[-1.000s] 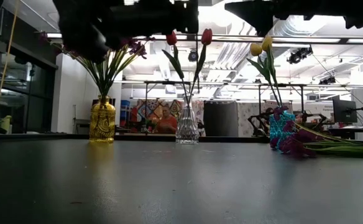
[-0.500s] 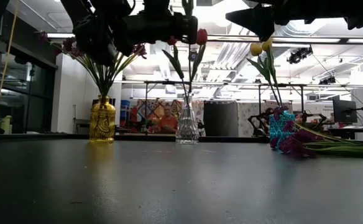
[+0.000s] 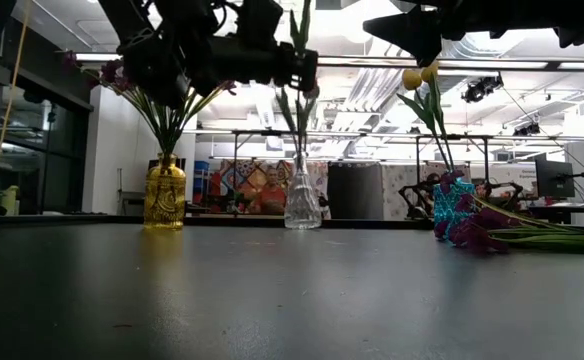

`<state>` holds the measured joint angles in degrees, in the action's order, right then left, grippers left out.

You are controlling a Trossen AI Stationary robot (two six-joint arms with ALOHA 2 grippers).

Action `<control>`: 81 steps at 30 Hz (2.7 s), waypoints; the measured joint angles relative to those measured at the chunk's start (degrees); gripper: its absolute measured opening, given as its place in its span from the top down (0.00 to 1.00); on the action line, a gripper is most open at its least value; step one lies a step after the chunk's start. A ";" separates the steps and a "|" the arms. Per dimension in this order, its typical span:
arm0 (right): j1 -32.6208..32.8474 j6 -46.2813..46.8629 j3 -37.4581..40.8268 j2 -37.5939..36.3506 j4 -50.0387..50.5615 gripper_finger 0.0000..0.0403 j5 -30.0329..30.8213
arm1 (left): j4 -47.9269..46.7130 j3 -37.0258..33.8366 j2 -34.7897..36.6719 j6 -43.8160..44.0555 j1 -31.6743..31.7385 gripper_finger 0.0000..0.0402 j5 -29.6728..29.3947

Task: Sort flowers into vase by color
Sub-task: Put the red flower into the transparent flower vase

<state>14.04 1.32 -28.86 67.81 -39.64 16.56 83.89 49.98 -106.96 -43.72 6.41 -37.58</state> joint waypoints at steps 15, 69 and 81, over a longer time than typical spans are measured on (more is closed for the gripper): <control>0.00 0.15 0.00 0.02 0.00 0.29 0.00 | -2.27 0.00 0.00 1.91 -1.25 1.00 -4.61; -0.01 0.17 0.00 0.04 0.06 0.29 0.01 | -4.27 4.97 0.09 1.72 -7.45 0.98 -8.86; -0.15 0.17 0.00 0.04 1.84 0.29 0.02 | -4.27 5.03 4.33 -0.81 -6.62 1.00 -5.11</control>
<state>13.89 1.50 -28.86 67.85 -37.80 16.58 79.61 55.00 -102.63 -44.53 -0.21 -42.69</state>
